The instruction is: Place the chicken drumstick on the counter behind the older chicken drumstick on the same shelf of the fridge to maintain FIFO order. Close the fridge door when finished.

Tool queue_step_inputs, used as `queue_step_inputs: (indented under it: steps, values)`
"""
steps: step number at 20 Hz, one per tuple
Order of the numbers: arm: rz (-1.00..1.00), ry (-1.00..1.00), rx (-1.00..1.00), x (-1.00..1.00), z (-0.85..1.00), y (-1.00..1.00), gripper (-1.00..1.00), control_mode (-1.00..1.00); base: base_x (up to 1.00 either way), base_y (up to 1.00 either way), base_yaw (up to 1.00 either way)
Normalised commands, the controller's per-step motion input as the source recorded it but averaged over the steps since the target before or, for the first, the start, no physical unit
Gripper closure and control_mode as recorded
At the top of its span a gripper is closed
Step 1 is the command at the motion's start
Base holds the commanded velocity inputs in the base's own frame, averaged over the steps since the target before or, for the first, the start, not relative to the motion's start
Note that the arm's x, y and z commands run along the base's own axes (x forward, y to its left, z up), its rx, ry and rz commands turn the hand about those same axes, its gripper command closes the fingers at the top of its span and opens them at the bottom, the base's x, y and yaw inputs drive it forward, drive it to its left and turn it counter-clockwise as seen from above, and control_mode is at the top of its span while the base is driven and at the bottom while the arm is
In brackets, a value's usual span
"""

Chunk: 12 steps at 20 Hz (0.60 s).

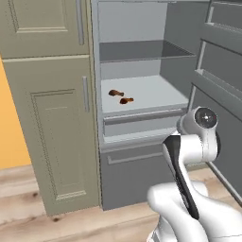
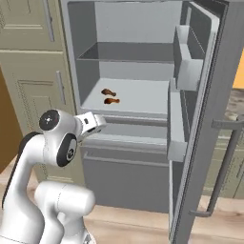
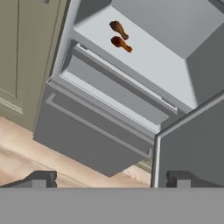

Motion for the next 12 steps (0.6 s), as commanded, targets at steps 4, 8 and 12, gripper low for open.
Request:
queue_step_inputs:
  steps: [4,8,12]
  values:
    - [0.0,0.0,0.0,0.0,0.0,0.0,-1.0,1.0,-0.74,0.09,-0.01]
    - [0.0,0.0,0.0,0.0,0.0,0.0,-1.0,1.0,-0.33,0.04,0.04]
    - [0.0,0.0,0.0,0.0,0.0,0.0,-1.0,1.0,-0.11,-0.01,0.08]
